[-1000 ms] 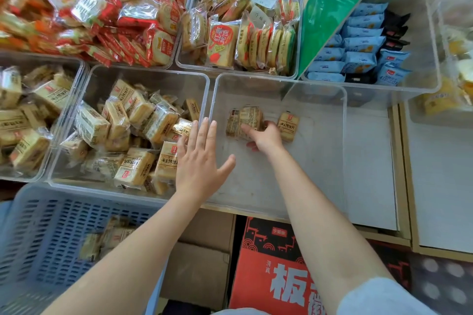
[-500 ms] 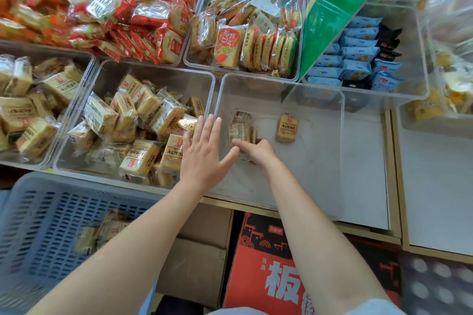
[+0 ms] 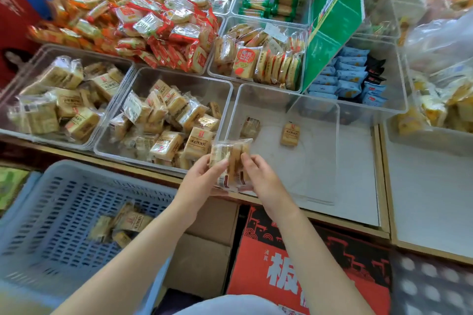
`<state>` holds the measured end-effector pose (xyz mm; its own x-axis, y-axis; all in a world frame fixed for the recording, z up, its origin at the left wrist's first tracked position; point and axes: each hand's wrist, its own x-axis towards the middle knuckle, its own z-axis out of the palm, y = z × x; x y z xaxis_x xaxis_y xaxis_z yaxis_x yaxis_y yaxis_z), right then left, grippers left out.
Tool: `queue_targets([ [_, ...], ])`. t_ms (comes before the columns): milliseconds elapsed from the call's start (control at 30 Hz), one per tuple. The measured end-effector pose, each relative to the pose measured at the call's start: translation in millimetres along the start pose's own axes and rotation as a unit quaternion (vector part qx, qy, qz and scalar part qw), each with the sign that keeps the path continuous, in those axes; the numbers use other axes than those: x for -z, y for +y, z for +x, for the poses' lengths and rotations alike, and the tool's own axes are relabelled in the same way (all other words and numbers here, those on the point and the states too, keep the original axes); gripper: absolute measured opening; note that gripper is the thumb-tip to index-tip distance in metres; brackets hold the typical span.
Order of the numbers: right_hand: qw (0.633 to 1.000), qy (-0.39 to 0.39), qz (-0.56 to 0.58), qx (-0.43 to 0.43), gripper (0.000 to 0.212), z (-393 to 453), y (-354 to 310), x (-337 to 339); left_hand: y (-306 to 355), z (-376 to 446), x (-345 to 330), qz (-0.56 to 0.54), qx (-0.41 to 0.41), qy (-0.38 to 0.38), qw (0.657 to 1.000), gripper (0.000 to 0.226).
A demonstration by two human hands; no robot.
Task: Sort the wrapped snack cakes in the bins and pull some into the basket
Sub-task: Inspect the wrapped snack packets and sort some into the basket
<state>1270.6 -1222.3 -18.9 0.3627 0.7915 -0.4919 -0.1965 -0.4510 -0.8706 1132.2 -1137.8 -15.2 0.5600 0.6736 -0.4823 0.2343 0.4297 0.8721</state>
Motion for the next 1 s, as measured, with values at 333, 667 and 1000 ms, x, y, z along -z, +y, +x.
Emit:
queue_targets([
  [333, 0.998, -0.028, 0.041, -0.039, 0.032, -64, 2, -85, -23, -79, 86, -0.092, 0.079, -0.072, 0.990, 0.068],
  [667, 0.997, -0.061, 0.029, -0.030, 0.048, -91, -8, -170, -28, -135, 176, -0.177, 0.099, -0.092, 0.975, 0.073],
  [1000, 0.997, -0.074, -0.023, 0.016, 0.048, -101, -6, -226, -18, -159, 231, -0.137, 0.035, -0.095, 0.985, 0.051],
])
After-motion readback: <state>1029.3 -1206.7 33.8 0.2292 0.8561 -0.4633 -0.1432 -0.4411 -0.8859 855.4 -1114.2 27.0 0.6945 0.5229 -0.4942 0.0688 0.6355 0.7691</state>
